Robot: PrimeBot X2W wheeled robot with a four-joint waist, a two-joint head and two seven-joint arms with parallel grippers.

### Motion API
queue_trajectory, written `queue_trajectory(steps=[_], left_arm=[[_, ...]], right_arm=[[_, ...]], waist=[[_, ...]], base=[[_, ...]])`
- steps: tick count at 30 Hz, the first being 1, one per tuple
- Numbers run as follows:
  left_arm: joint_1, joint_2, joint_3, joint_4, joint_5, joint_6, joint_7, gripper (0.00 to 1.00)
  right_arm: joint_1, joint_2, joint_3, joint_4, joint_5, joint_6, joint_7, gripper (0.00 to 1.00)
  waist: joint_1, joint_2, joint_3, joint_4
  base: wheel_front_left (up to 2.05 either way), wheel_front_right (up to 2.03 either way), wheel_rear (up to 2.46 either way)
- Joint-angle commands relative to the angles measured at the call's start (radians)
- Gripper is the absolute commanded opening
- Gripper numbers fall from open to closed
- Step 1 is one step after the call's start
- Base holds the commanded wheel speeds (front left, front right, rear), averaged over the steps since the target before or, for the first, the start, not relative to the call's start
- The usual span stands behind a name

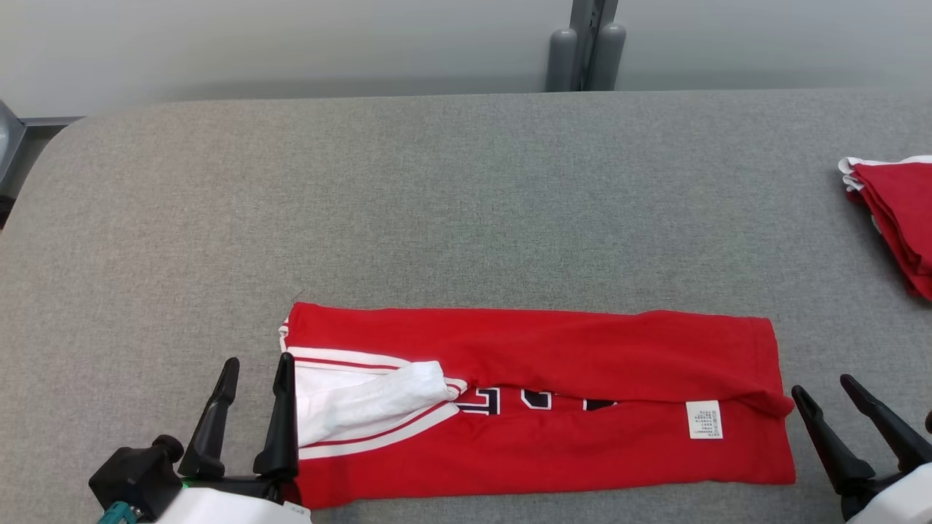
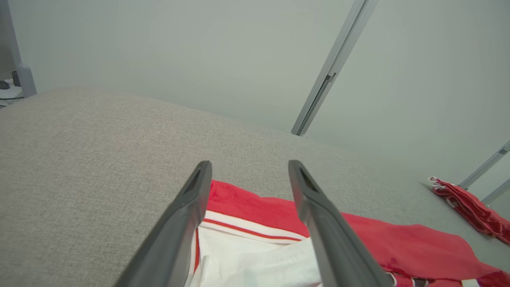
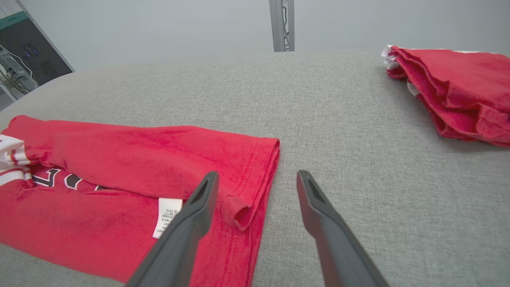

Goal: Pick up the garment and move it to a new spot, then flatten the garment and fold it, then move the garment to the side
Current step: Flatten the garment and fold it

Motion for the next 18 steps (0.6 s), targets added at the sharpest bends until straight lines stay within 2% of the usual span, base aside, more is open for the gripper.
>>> queue_trajectory(steps=[1, 8, 18], left_arm=[[-0.004, 0.0, 0.004, -0.007, 0.012, 0.007, -0.009, 1.0], [-0.048, -0.017, -0.03, 0.022, 0.043, 0.003, -0.022, 1.0], [-0.11, -0.051, -0.052, 0.101, 0.063, 0.002, -0.041, 1.0]], right_arm=[[0.016, -0.002, -0.014, -0.005, -0.003, 0.0, -0.002, 1.0], [0.021, 0.028, -0.091, 0.007, -0.006, 0.0, 0.046, 1.0], [-0.098, 0.151, -0.155, 0.147, -0.035, 0.0, 0.168, 1.0]], waist=[[0.0, 0.0, -0.005, -0.002], [0.0, 0.0, -0.023, -0.012], [0.0, 0.0, -0.037, 0.024]], base=[[0.0, 0.0, 0.0], [0.0, 0.0, 0.0], [0.0, 0.0, 0.0]])
